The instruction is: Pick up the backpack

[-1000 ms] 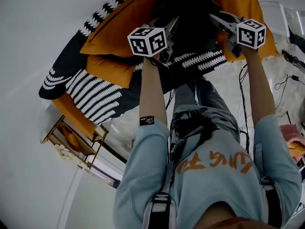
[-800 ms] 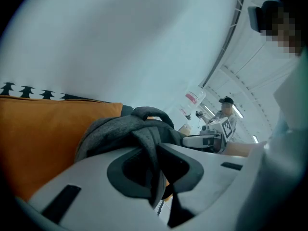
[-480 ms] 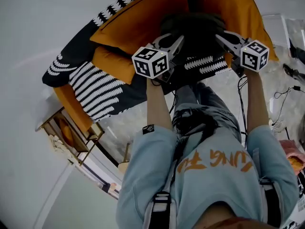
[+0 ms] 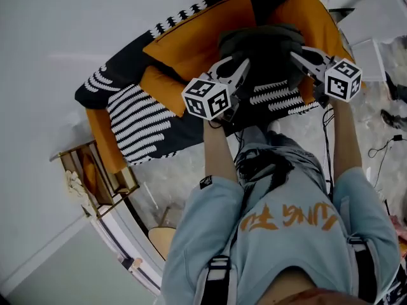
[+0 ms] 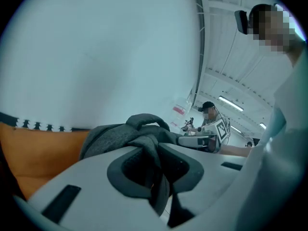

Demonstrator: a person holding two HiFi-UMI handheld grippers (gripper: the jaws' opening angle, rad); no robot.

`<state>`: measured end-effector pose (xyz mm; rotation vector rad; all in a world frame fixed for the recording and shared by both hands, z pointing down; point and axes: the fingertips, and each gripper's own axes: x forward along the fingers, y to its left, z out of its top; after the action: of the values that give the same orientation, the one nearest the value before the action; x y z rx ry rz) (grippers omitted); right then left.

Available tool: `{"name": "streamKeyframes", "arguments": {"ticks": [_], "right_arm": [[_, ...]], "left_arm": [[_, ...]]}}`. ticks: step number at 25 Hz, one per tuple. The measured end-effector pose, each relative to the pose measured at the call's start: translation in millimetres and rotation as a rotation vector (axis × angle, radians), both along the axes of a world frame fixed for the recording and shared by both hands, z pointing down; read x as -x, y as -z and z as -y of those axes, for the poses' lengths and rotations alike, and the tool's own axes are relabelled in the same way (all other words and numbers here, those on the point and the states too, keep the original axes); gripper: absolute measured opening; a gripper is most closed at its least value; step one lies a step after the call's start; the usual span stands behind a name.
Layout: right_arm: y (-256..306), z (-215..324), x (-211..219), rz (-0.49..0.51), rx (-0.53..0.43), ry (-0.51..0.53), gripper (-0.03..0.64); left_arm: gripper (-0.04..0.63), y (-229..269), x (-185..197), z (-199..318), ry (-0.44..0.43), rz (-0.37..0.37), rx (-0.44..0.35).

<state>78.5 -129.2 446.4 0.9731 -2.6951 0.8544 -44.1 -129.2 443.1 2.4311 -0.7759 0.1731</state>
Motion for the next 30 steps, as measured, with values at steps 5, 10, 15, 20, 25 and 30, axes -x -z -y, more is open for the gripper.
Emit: {"name": "streamKeyframes", "arguments": {"ticks": [5, 10, 15, 20, 25, 30], "right_arm": [[74, -2, -26, 0.001, -0.182, 0.055, 0.060], [140, -17, -24, 0.003, -0.324, 0.132, 0.060], [190, -30, -18, 0.061, -0.424, 0.184, 0.057], [216, -34, -10, 0.084, -0.470, 0.259, 0.057], [224, -31, -5, 0.113, -0.492, 0.296, 0.057], [231, -28, -4, 0.127, -0.502, 0.313, 0.057]], "left_arm": [[0.069, 75, -26, -9, 0.019, 0.025, -0.177], [0.069, 136, -24, -28, 0.056, 0.013, -0.301], [0.069, 180, -18, -43, 0.063, -0.011, -0.380], [0.069, 207, -9, -48, 0.015, -0.052, -0.420], [0.069, 216, -2, -44, 0.007, -0.061, -0.451], [0.069, 224, -1, -41, -0.002, -0.064, -0.463]]}}
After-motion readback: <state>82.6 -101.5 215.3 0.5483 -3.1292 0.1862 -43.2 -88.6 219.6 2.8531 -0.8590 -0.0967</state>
